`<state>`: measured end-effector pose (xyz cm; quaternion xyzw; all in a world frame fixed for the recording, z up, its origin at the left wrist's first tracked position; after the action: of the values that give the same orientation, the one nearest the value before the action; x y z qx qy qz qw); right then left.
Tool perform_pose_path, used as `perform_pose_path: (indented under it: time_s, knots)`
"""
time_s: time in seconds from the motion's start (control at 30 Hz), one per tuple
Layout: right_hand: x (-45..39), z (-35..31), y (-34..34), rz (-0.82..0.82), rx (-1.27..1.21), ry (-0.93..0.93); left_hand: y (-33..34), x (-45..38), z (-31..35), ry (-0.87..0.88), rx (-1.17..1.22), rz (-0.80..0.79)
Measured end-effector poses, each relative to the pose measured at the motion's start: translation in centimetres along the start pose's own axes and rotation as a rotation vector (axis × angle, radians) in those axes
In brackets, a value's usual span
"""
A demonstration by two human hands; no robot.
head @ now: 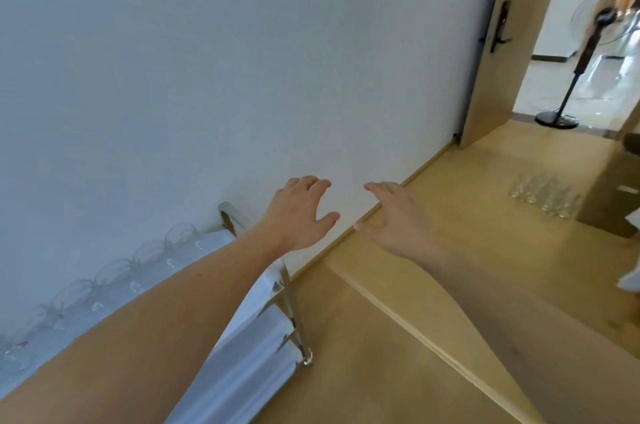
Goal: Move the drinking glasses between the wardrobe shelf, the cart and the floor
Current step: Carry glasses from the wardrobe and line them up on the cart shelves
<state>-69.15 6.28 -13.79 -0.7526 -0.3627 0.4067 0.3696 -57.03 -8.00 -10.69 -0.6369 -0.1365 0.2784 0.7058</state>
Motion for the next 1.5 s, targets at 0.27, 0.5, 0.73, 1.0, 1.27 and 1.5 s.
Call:
perform_pose_path:
  time_s: [0.27,0.5,0.73,1.0,1.27,1.5]
  knots:
    - [-1.6,9.2,-7.9,0.079,0.163,0.173,-1.0,-11.8,11.2,0.319,-0.003,0.023]
    - [-3.9,18.1,-15.2,0.175,0.296,0.412,-0.7,-21.9,22.0,0.593,0.098,0.040]
    - [-4.6,24.9,-18.9,0.260,0.356,0.554,1.9,-29.5,30.3,0.723,0.205,-0.008]
    - [-1.3,34.4,-23.1,0.314,0.374,0.706,5.6,-33.2,41.1,0.835,0.243,-0.067]
    - [0.9,45.5,-29.5,0.432,0.358,0.714,7.1,-36.3,54.3,0.882,0.227,-0.067]
    - [3.9,54.3,-34.7,0.434,0.339,0.763,8.8,-38.9,64.8,0.939,0.189,-0.070]
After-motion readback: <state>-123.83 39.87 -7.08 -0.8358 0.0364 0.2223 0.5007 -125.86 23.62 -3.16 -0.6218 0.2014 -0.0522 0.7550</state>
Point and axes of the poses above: each hand's wrist, its own x-axis away from the middle knuckle, its own y-axis out of the palm, z = x × y, the point moved 5 cm from there along -x, towards the middle knuckle, and after that the axes turned 13 degrees about -y, right-handed, at the moved point
